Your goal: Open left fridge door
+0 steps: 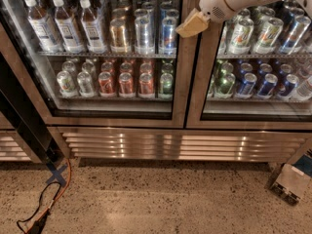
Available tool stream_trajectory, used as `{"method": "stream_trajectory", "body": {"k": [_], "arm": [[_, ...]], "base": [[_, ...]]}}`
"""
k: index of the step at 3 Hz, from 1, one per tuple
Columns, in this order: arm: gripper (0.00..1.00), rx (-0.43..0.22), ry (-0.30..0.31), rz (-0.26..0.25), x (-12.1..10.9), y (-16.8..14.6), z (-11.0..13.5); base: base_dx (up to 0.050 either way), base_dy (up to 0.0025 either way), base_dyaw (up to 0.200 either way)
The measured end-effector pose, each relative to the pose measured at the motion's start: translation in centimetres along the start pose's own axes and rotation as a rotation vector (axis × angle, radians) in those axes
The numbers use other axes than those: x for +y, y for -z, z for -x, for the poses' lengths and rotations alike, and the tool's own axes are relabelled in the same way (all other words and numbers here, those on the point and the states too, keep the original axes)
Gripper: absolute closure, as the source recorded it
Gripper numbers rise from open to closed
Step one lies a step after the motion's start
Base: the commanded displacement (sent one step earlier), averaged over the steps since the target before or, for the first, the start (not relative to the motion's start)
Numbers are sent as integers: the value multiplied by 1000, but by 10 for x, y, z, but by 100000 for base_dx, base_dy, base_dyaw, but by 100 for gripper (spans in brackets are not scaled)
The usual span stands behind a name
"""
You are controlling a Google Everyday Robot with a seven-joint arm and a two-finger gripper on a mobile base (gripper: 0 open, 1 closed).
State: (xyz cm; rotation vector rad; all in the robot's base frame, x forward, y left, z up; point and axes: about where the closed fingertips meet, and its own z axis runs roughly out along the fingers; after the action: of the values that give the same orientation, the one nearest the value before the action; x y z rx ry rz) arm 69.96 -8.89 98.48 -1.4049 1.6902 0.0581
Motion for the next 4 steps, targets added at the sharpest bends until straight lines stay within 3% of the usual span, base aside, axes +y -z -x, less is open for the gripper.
{"method": "stream_trajectory", "body": {"k": [2,3,4], "arm": [[89,0,0,0,0,0,0],[100,0,0,0,0,0,0],[100,0,0,0,0,0,0]], "base": [[0,0,0],[0,0,0],[0,0,0]]}}
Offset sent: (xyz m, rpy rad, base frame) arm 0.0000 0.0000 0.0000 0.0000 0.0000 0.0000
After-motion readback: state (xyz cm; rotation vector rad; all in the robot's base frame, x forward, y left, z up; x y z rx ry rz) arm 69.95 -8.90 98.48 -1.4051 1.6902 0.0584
